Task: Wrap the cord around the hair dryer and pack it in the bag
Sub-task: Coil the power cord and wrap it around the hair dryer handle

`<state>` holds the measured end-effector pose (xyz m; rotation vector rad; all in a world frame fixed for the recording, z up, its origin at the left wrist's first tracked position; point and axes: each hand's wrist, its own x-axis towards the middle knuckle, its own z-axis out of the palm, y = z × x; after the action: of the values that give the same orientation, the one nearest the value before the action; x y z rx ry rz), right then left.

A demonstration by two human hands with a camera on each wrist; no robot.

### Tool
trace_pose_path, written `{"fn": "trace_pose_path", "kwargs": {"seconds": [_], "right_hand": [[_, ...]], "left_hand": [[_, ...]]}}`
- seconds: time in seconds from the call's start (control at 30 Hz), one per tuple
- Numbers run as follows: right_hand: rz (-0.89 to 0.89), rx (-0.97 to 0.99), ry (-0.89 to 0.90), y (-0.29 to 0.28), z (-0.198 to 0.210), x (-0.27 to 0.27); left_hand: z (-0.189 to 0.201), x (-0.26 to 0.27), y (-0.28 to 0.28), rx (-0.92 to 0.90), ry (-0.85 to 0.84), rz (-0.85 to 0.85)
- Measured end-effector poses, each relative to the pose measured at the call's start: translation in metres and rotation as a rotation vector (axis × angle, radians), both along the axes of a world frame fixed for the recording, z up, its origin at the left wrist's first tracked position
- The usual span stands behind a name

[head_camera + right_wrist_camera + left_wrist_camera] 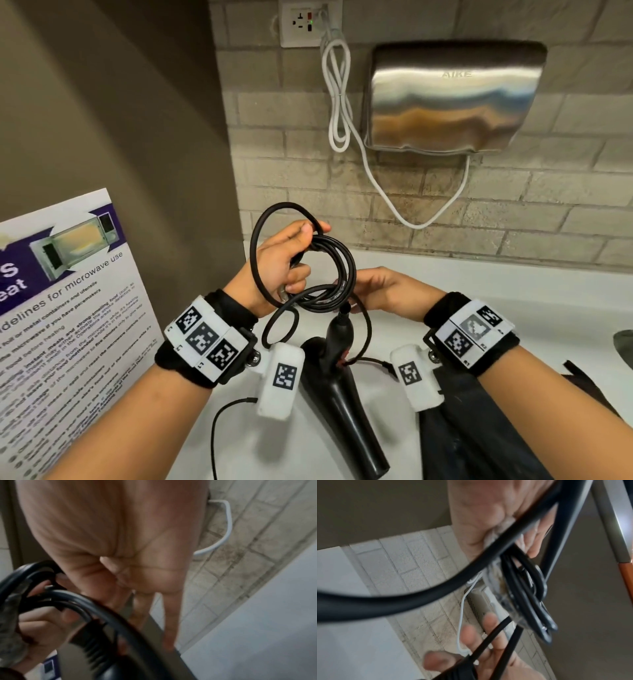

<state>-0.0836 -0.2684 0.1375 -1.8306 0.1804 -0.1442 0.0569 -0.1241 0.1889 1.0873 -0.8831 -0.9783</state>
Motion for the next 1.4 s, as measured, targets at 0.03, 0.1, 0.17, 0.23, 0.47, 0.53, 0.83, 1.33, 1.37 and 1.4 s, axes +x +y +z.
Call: {"fn": "trace_pose_path", "kwargs": {"seconds": [0.03, 0.1, 0.17, 0.23, 0.47, 0.53, 0.83, 1.33, 1.37, 1.4], "right_hand": [[-0.014, 0.020, -0.012, -0.001, 0.002, -0.002], [-0.018, 0.043, -0.031, -0.002, 0.005, -0.005], [-0.023, 0.000, -0.053, -0.001, 0.006, -0.005], [-0.104, -0.056, -0.102, 0.002, 0.006, -0.002], [-0.658, -0.231, -0.277, -0.009, 0.008, 0.002], [-0.821, -0.206, -0.285, -0.023, 0.009, -0.002], [-1.066, -0.281, -0.194, -0.047, 0.001, -0.012], [-0.693, -1.266, 0.074, -0.004, 0.002, 0.002], [-0.666, -1.271, 0.062, 0.001, 0.000, 0.004], [-0.633, -1.252, 0.010, 0.003, -0.002, 0.006]], "left_hand": [[0.000, 0.001, 0.000, -0.001, -0.001, -0.001], [0.000, 0.001, 0.002, -0.002, 0.002, -0.007], [-0.001, 0.001, 0.003, 0.009, -0.002, -0.023], [-0.002, 0.000, 0.004, 0.022, -0.005, -0.036], [0.003, 0.001, 0.006, 0.081, -0.006, -0.051], [0.004, 0.003, 0.008, 0.082, 0.001, -0.034], [0.005, 0.009, 0.008, 0.089, 0.024, 0.069], [0.003, -0.003, 0.002, 0.162, 0.150, -0.027], [0.002, -0.002, 0.002, 0.149, 0.166, -0.021], [0.001, -0.001, 0.002, 0.141, 0.176, -0.016]]}}
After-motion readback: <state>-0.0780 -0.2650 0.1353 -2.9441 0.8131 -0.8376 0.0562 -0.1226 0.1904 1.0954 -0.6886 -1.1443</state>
